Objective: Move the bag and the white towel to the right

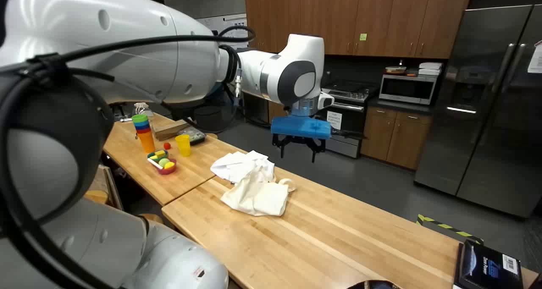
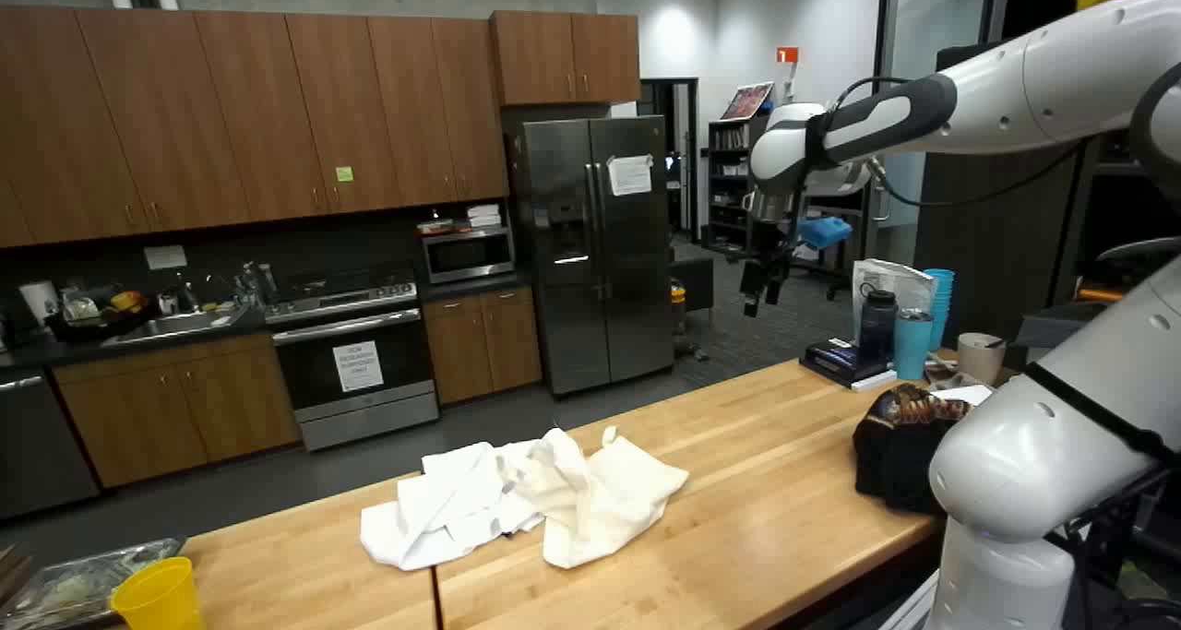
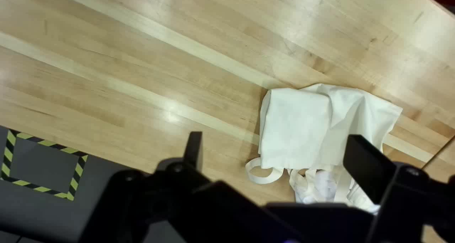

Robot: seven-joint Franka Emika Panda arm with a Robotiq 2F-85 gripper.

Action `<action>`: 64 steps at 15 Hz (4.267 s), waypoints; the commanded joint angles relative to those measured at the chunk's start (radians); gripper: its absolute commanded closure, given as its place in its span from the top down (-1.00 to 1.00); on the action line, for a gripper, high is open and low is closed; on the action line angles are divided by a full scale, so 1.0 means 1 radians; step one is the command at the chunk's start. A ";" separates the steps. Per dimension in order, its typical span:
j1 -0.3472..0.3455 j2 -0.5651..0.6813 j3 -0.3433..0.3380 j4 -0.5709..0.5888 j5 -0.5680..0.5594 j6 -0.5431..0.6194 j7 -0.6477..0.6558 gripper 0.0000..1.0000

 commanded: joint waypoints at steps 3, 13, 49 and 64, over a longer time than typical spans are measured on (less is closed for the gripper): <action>-0.012 0.002 0.010 0.005 0.006 -0.003 -0.005 1.00; -0.007 0.059 -0.007 0.051 0.003 -0.127 -0.044 1.00; 0.050 0.819 0.334 0.570 0.424 -0.332 -0.221 1.00; 0.192 1.149 0.364 0.832 0.151 -0.093 0.388 1.00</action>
